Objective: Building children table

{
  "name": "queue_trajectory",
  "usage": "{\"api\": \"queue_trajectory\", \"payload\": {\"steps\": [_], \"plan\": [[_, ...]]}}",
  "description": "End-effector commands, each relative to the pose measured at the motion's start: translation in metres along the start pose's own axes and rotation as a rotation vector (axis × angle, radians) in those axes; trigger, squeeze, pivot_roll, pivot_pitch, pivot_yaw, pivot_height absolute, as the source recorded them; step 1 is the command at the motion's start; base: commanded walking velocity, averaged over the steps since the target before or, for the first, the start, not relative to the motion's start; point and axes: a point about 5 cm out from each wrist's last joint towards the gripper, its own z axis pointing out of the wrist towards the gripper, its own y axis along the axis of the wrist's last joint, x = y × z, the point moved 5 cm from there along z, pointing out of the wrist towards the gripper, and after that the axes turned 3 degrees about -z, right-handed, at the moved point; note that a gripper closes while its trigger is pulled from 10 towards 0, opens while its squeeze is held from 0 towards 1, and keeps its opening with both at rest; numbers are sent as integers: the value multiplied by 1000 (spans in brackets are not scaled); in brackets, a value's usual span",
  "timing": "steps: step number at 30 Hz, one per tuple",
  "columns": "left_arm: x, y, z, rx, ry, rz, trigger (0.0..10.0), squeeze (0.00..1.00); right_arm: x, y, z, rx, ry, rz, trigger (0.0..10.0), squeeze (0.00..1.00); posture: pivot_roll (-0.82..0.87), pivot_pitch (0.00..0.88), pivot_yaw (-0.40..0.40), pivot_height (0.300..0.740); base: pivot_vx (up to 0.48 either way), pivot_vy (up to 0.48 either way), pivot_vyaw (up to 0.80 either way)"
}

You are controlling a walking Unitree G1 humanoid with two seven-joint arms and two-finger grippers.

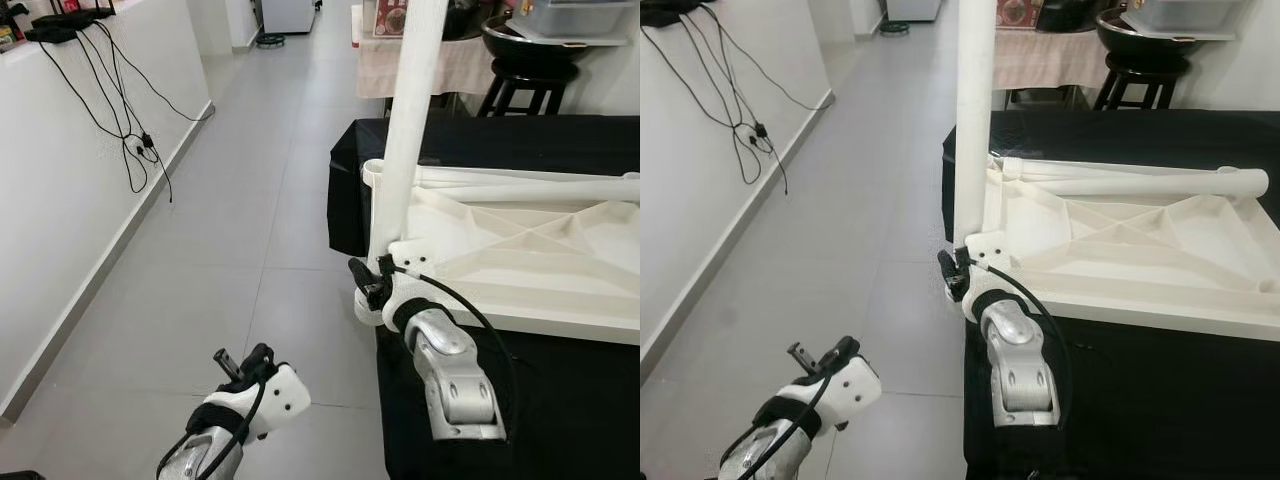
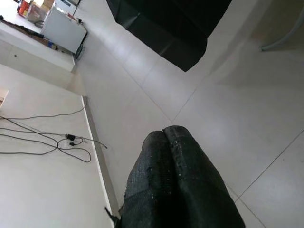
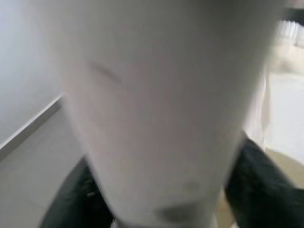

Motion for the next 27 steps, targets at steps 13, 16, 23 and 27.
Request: {"api": "queue_trajectory", "payload": {"steps": [13, 16, 23, 27], "plan": [[-6, 0, 6, -1, -21, 5, 10000, 0, 32, 89, 36, -257, 548, -162, 10000, 0, 78, 26, -11, 740, 0, 0, 0], [-6, 0, 7, -1, -21, 5, 10000, 0, 42, 91, 34, -265, 643, -218, 10000, 0, 79, 27, -11, 740, 0, 0, 0], [-7, 0, 8, -1, -21, 6, 10000, 0, 70, 88, 41, -210, 876, -258, 10000, 0, 94, 23, -14, 740, 0, 0, 0], [-7, 0, 7, -2, -21, 7, 10000, 0, 72, 88, 46, -188, 882, -233, 0, 0, 107, 26, -17, 740, 0, 0, 0]]}}
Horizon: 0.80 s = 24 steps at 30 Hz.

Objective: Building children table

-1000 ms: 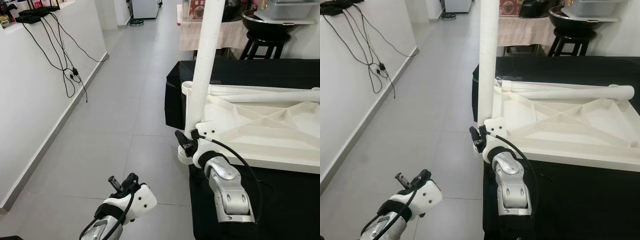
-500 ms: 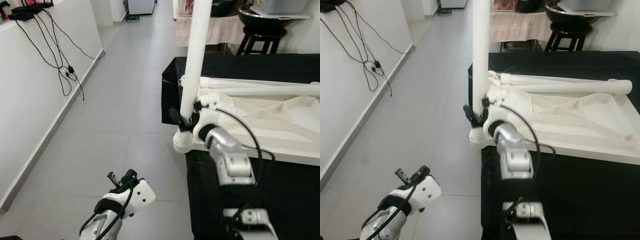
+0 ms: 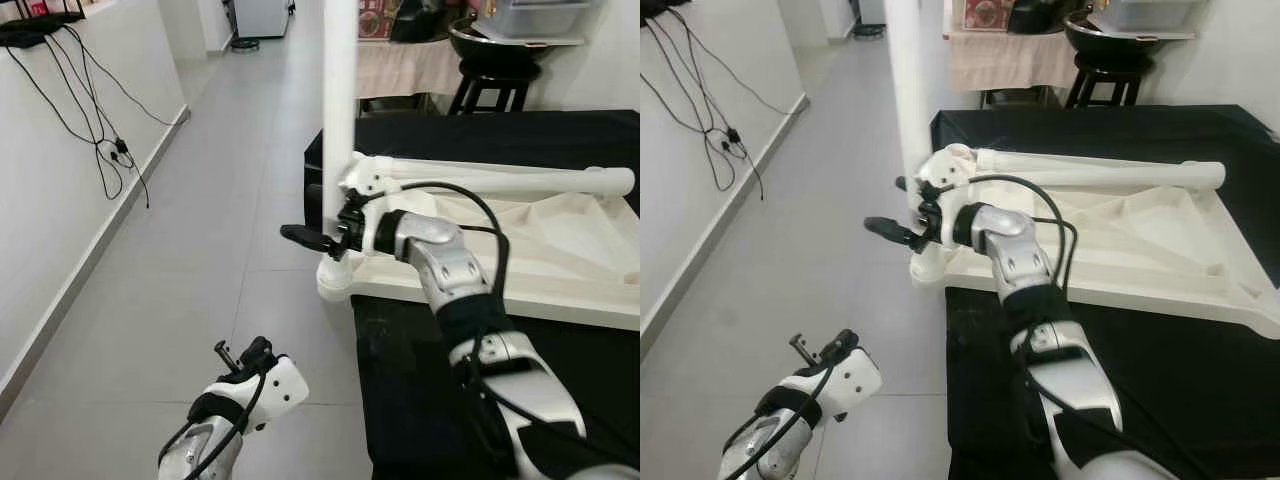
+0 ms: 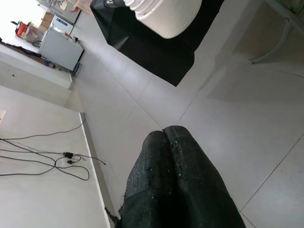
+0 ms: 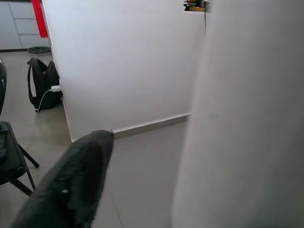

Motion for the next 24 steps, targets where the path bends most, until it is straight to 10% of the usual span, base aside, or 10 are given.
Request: {"api": "queue_trajectory", "payload": {"steps": [1, 10, 17, 22, 24], "plan": [[-6, -4, -1, 13, -17, 3, 10000, 0, 12, -5, 10, 19, 55, 16, 0, 0, 107, 26, -17, 740, 0, 0, 0], [-7, -1, -2, 11, -16, 3, 10000, 0, -6, -35, 8, 117, -102, 75, 0, 0, 106, 34, -24, 740, 0, 0, 0], [-8, 0, -4, 9, -16, 3, 10000, 0, -34, -114, -44, 278, -647, 354, 0, 0, 91, 40, -45, 740, 0, 0, 0], [-8, 0, -5, 8, -16, 3, 10000, 0, -24, -135, -61, 301, -797, 428, 0, 0, 97, 40, -51, 740, 0, 0, 0], [-7, -2, -6, 9, -15, 3, 10000, 0, 4, -140, -86, 310, -946, 443, 0, 0, 58, 42, -32, 740, 0, 0, 0]]}}
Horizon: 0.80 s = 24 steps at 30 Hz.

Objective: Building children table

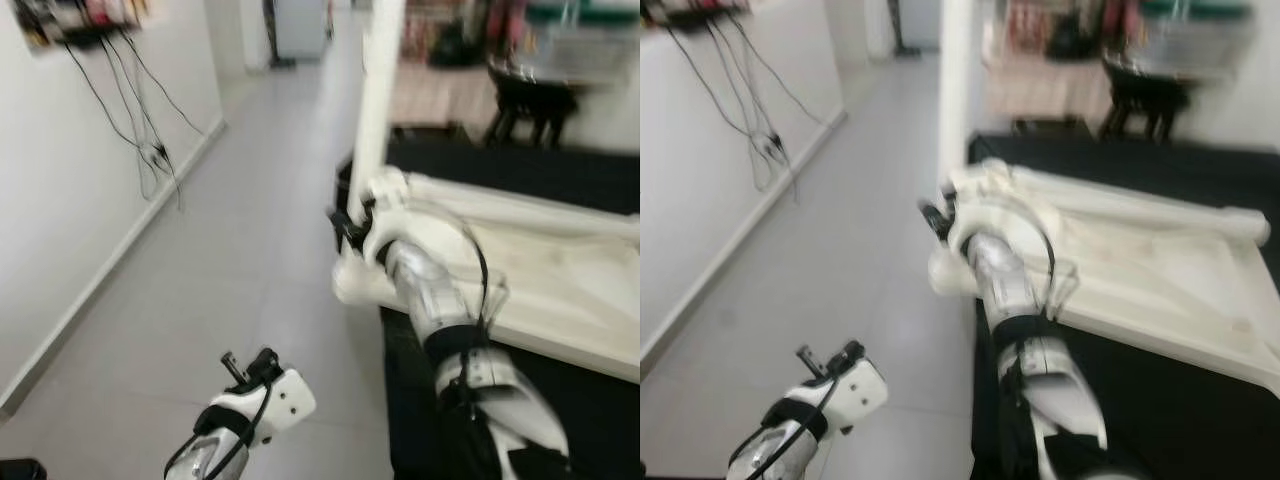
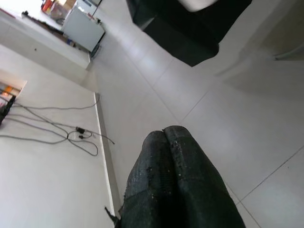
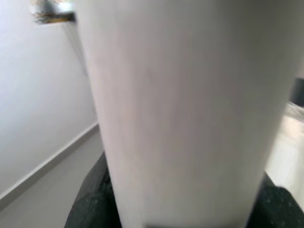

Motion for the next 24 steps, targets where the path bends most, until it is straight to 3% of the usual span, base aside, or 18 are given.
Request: {"api": "queue_trajectory", "payload": {"steps": [1, 6, 13, 14, 15, 16, 19, 24], "plan": [[3, -1, 0, -2, 2, 14, 10000, 0, -16, -59, -34, 225, -107, 40, 0, 0, 40, 43, -24, 740, 0, 0, 0], [3, -2, 1, 0, 1, 14, 10000, 0, -13, -53, -36, 200, -90, 5, 0, 0, 33, 34, -22, 740, 0, 0, 0], [4, -4, 4, 3, 1, 13, 10000, 0, -13, -33, -23, 133, -87, -38, 0, 0, 42, 27, -19, 740, 0, 0, 0], [4, -4, 5, 3, 1, 13, 10000, 0, -10, -29, -21, 136, -77, -40, 5882, 0, 40, 24, -19, 740, 0, 0, 0], [4, -4, 5, 3, 1, 13, 10000, 0, -10, -29, -21, 136, -77, -40, 5882, 0, 40, 24, -19, 740, 0, 0, 0], [4, -4, 5, 3, 1, 14, 10000, 0, -7, -25, -18, 135, -67, -40, 10000, 0, 37, 20, -17, 740, 0, 0, 0], [3, -4, 6, 4, 1, 13, 10000, 0, -1, -13, -16, 127, -38, -60, 10000, 0, 32, 17, -17, 740, 0, 0, 0], [3, -4, 8, 3, 0, 13, 10000, 0, -6, 1, -11, 108, -36, -131, 10000, 0, 34, 13, -19, 740, 0, 0, 0]]}}
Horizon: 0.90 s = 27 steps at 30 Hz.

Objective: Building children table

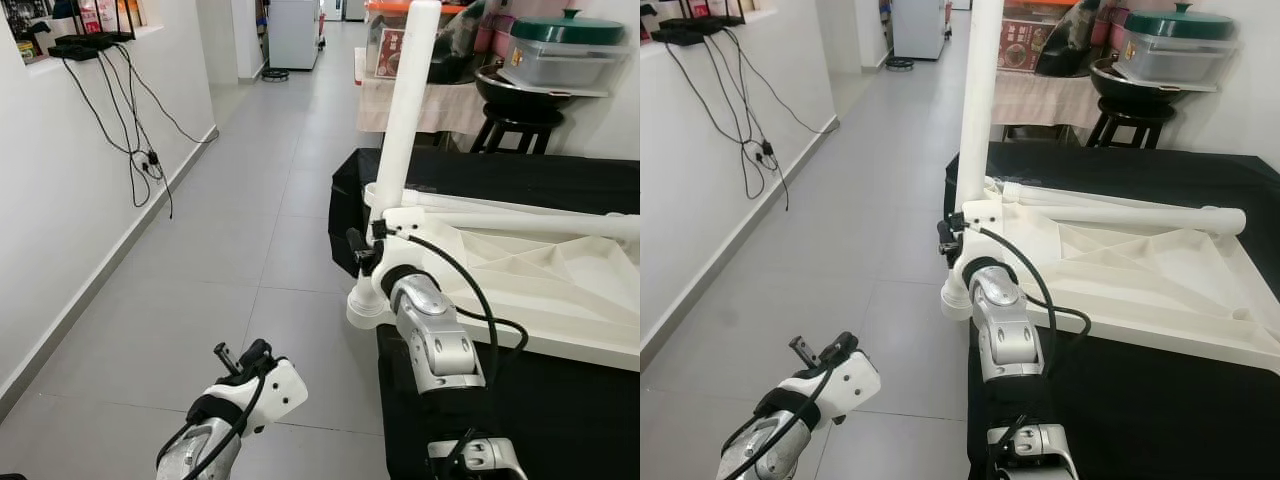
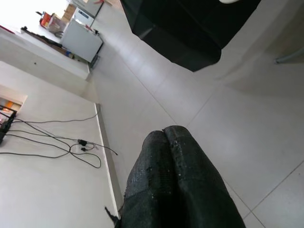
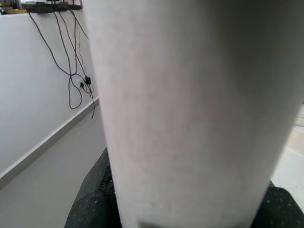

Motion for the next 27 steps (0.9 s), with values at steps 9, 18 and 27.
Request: {"api": "queue_trajectory", "payload": {"steps": [9, 18, 27], "plan": [[-5, -1, 2, 6, -14, -1, 10000, 0, -8, -2, 21, 50, 77, -62, 10000, 1000, 46, 15, -28, 740, 0, 0, 0], [-5, 0, 2, 4, -14, -1, 10000, 0, 17, 27, 42, -24, 310, -177, 10000, 1000, 61, 17, -24, 740, 0, 0, 0], [-5, 0, 1, 4, -12, 1, 10000, 0, 53, 48, 49, -68, 488, -300, 10000, 855, 86, 21, -16, 740, 0, 0, 0]]}}
